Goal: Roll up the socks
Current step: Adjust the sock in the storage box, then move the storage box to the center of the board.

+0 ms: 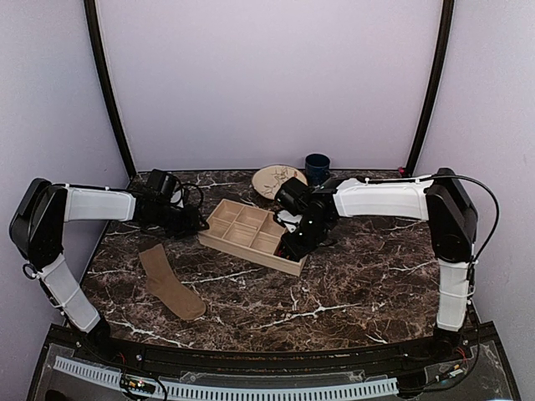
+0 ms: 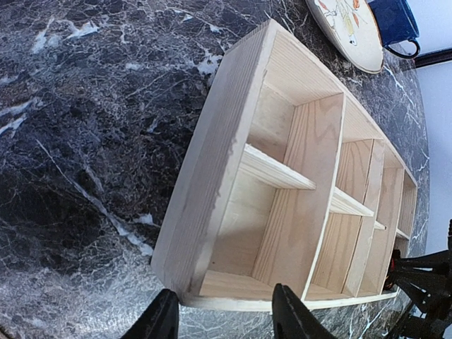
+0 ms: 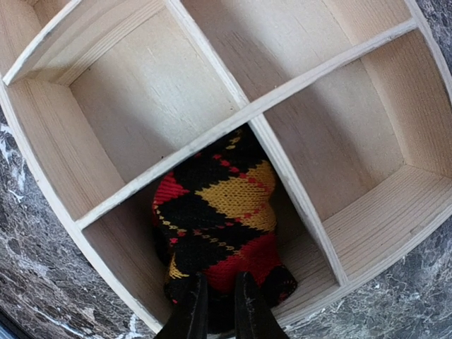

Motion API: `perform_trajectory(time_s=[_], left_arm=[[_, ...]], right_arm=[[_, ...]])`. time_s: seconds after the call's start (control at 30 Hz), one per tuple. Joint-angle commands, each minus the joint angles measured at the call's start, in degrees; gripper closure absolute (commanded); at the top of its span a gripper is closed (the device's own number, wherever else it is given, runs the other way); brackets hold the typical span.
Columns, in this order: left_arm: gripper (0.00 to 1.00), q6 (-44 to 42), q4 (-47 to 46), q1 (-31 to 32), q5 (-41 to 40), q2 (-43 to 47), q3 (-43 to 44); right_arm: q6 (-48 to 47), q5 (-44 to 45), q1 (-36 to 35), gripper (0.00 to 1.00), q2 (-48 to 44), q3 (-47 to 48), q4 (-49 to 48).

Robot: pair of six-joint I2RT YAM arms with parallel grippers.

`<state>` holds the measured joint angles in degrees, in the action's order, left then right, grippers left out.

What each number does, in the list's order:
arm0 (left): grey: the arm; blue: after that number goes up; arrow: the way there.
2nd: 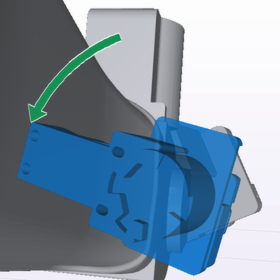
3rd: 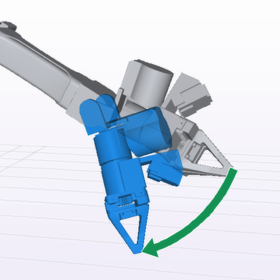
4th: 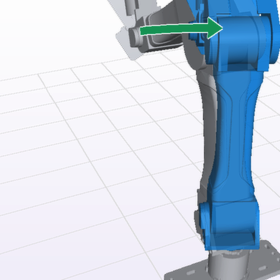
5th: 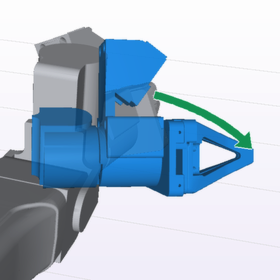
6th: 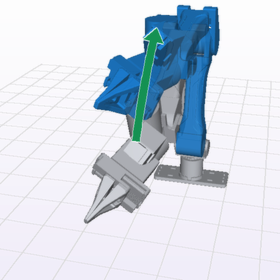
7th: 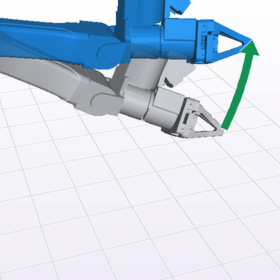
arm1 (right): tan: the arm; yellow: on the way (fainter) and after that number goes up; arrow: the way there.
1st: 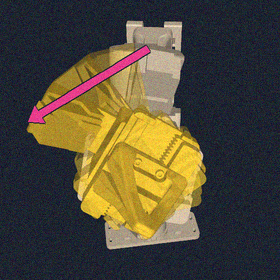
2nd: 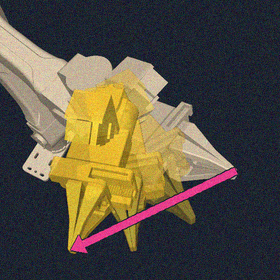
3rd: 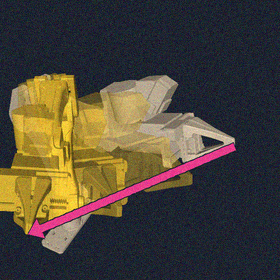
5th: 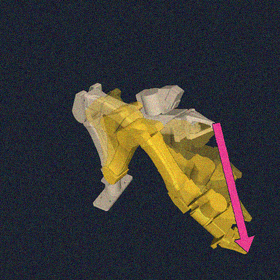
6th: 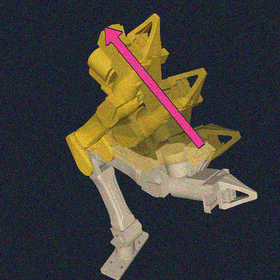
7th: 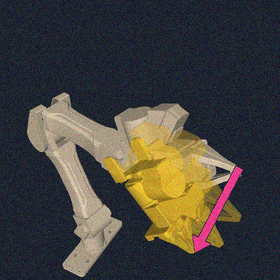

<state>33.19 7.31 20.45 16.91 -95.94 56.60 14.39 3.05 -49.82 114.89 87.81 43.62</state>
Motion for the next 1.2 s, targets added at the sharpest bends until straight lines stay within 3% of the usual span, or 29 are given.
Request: perform_trajectory(time_s=[0.0,0.43,0.73,1.17], left_arm=[[0.52,-0.5,-0.5,-0.2,0.0,0.5,1.1],[0.52,-0.6,0.3,-0.3,-1.2,0.5,2.8],[0.51,-1.4,1.6,-0.3,-3.6,0.6,2.4],[0.51,-1.2,-1.8,-0.3,-8.1,0.2,2.3]], right_arm=[[0.9,3.3,0.1,0.84,-1.3,0.3,-0.2],[3.5,15.7,0.2,0.63,-8.3,3.3,-4.5],[12.2,20.4,1.2,0.64,-7.9,-0.1,-0.5],[18.6,15.0,4.5,0.71,-7.4,-8.5,-4.8]])
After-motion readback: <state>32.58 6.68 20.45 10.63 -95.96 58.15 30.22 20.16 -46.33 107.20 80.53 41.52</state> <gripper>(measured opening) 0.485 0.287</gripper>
